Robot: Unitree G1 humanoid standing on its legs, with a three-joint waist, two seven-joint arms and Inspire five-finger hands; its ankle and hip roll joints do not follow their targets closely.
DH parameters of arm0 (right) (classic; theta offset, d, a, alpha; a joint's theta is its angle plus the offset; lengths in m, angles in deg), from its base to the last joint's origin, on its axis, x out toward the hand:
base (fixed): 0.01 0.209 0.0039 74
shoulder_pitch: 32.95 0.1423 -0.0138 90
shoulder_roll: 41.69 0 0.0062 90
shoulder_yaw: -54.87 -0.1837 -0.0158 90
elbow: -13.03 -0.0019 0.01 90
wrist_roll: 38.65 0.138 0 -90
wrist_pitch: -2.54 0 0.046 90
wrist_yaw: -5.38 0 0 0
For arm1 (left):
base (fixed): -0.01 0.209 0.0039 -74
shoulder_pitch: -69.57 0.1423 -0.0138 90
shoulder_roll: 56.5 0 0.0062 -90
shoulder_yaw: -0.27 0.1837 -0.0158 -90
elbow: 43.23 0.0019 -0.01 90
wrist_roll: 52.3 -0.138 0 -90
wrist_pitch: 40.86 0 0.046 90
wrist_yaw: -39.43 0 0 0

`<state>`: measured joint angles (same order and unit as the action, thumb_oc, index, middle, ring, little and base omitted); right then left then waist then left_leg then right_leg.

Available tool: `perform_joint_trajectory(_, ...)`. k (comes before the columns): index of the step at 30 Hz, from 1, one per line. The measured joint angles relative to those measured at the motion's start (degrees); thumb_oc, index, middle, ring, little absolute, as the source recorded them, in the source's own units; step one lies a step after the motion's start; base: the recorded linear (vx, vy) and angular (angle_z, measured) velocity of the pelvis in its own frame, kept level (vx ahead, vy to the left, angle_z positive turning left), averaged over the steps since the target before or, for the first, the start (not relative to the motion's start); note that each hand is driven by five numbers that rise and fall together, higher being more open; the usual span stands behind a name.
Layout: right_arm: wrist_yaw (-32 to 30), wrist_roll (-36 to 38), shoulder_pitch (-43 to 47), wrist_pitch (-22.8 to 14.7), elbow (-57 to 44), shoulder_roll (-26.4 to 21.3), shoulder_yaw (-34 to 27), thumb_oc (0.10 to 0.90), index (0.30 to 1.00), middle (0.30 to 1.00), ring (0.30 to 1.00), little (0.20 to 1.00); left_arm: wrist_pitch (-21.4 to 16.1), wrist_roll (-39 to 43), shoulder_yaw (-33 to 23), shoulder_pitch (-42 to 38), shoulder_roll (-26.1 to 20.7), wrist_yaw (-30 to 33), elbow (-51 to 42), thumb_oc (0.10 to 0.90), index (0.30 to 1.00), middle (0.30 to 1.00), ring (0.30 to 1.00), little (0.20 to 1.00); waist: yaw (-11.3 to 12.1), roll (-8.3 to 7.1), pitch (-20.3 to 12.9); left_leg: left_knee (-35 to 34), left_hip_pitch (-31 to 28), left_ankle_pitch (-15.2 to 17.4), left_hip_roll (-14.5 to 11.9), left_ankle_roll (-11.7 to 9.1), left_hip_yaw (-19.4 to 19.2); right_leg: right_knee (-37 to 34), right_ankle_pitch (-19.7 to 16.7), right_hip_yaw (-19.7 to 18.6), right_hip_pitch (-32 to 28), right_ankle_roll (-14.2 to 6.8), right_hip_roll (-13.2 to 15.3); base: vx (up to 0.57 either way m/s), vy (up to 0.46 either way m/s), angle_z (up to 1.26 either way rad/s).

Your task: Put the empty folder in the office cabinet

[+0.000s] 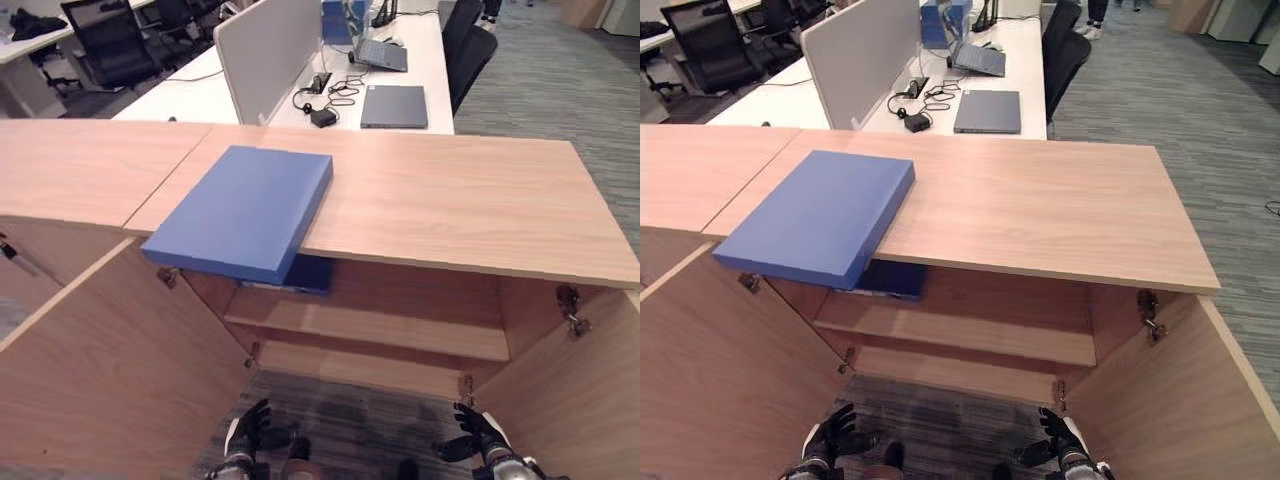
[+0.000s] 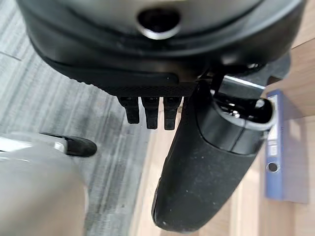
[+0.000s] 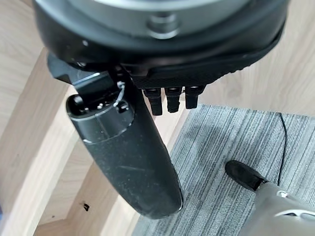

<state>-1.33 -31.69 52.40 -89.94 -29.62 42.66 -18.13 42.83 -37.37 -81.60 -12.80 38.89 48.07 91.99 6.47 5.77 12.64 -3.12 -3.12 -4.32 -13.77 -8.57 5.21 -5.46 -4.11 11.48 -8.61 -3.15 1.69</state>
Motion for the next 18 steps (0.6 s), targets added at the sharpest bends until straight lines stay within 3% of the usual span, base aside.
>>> perform_joint_trajectory(8,-2.0,1.1,-1.6,-1.2,-0.6,2.7,-3.9,0.800,0.900,0.900,0.900,0.900,-0.4,0.4,-5.4,5.9,0.8,6.2,-13.7,0.800,0.900,0.900,0.900,0.900,1.9,-0.86,0.5,-0.2,-1.6,-0.4,0.4,0.2,0.6,0.0,1.3,0.8,-2.1,-0.6,0.3,0.03,-0.016,0.07)
perform_joint_trajectory(12,-3.8,2.3,-2.5,-1.9,-1.9,3.0,-4.5,0.800,0.900,0.900,0.900,0.900,-1.7,-2.5,-8.3,7.0,0.0,12.4,-23.4,0.800,0.900,0.900,0.900,0.900,3.4,-2.56,1.4,-0.2,-1.1,-0.8,1.0,-0.2,1.5,0.0,1.6,1.8,-2.0,-1.1,0.9,0.04,-0.003,0.14)
perform_joint_trajectory(18,-5.0,2.3,-2.0,-3.6,-2.1,3.6,-4.4,0.800,0.900,0.900,0.900,0.900,-4.0,-6.2,-9.4,5.3,-1.3,18.0,-28.6,0.800,0.900,0.900,0.900,0.900,4.6,-4.54,1.5,-0.3,-1.1,-1.1,2.4,-0.7,1.7,0.0,1.8,2.3,-2.1,-2.0,2.2,0.02,0.009,0.04)
